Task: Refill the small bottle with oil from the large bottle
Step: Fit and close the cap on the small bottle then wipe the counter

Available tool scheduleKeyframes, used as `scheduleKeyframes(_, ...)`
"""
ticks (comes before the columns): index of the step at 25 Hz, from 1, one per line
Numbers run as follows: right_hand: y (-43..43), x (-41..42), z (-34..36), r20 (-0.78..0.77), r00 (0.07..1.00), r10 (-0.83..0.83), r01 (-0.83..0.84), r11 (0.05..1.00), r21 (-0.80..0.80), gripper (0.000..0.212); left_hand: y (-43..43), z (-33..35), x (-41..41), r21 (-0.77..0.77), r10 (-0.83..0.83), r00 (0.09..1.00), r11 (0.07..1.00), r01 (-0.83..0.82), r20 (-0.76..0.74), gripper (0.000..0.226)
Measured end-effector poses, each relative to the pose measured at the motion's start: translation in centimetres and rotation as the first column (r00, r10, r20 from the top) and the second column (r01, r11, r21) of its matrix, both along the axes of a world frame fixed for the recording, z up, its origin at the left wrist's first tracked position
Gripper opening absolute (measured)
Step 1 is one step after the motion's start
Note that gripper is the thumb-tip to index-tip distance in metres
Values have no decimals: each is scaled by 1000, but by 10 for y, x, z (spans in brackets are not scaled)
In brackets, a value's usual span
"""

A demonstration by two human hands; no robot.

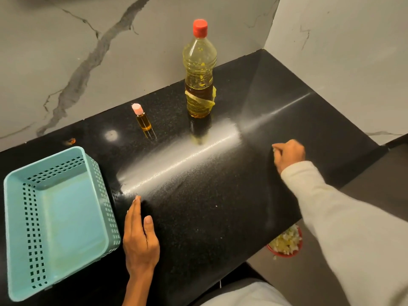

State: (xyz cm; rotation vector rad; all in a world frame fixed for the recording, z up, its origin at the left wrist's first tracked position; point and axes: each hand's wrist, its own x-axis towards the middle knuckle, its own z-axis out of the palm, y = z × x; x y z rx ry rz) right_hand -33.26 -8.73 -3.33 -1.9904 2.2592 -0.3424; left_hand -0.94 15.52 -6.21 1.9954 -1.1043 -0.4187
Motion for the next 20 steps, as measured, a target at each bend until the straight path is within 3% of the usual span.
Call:
scheduleKeyframes(2,48,42,-9,113,979,172,-164,984,-72,16,0,2,-1,5,3,1000,1000,-3,-10,59)
scheduleKeyframes(3,84,71,-15,204,940,272,-278,960,2,19,0,3,-1,6,4,1000,1000,-4,-14,60)
scheduleKeyframes(5,160,117,-13,320,822,471,-525,844,109,29,0,6,0,21,10,1000,1000,-10,-18,61)
scheduleKeyframes(7,190,138,-6,471,704,532,-643,759,103,23,2,7,-1,25,13,1000,1000,-14,4,62)
scheduleKeyframes(9,174,131,7,635,673,379,-470,882,-28,15,4,12,-4,-25,-16,999,1000,17,44,59)
scheduleKeyframes(10,160,125,20,766,618,179,-308,951,26,15,3,17,-9,-68,-30,998,997,33,49,54)
scheduleKeyframes(11,148,118,32,875,483,-31,-197,970,143,16,-1,26,-18,-111,-39,999,993,42,29,46)
scheduleKeyframes(13,140,107,51,924,100,-369,-192,904,382,19,-13,47,-40,-167,-77,994,984,64,-72,33)
scheduleKeyframes(15,143,105,65,864,-138,-484,-231,864,447,24,-29,67,-64,-177,-140,973,978,108,-184,31)
scheduleKeyframes(17,149,103,69,827,-229,-514,-232,854,467,34,-40,78,-83,-168,-213,933,971,169,-291,27)
scheduleKeyframes(20,156,100,74,825,-261,-501,-254,861,442,36,-48,88,-100,-203,-290,873,953,225,-392,29)
